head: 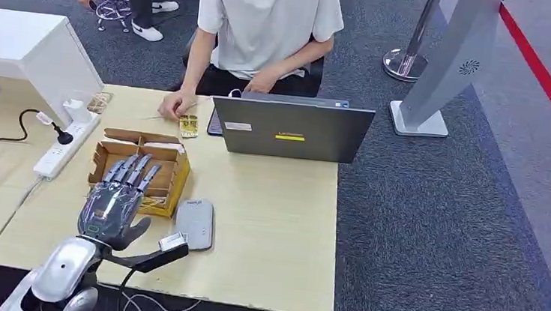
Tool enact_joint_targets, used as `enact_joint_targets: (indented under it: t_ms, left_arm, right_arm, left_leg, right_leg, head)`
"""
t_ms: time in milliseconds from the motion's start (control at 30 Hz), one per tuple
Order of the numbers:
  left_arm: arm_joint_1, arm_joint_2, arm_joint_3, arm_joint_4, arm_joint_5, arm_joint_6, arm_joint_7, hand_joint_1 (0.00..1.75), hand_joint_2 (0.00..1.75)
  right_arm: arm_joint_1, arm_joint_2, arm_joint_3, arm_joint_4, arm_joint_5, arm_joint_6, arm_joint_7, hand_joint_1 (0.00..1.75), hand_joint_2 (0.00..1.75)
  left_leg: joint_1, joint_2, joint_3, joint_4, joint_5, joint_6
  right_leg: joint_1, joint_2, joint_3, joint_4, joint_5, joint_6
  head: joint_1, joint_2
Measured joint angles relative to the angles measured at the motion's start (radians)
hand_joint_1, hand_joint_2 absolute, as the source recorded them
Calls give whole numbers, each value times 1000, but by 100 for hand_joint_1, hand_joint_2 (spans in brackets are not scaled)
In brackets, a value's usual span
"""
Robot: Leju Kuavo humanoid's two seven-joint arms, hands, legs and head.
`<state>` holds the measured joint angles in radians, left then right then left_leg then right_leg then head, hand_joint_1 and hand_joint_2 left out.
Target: Pass the card to the sensor for recognition and then transmit it.
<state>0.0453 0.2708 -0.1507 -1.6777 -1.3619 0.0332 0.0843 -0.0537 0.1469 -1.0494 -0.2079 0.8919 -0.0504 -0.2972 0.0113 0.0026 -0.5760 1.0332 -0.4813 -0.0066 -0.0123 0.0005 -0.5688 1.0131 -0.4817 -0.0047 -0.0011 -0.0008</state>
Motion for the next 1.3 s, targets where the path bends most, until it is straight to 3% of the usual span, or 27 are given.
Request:
enact_joint_targets:
  t_ms: [1300]
  left_arm:
    - [-72, -37, 35, 172, -42, -24, 44, 0, 175]
  right_arm:
    - [-6, -12, -27, -1, 10, 6, 19, 0, 175]
  left_leg:
    - [0, 0, 0, 0, 0, 0]
  right_leg:
    - [0, 0, 0, 0, 0, 0]
  head:
    - [0, 0]
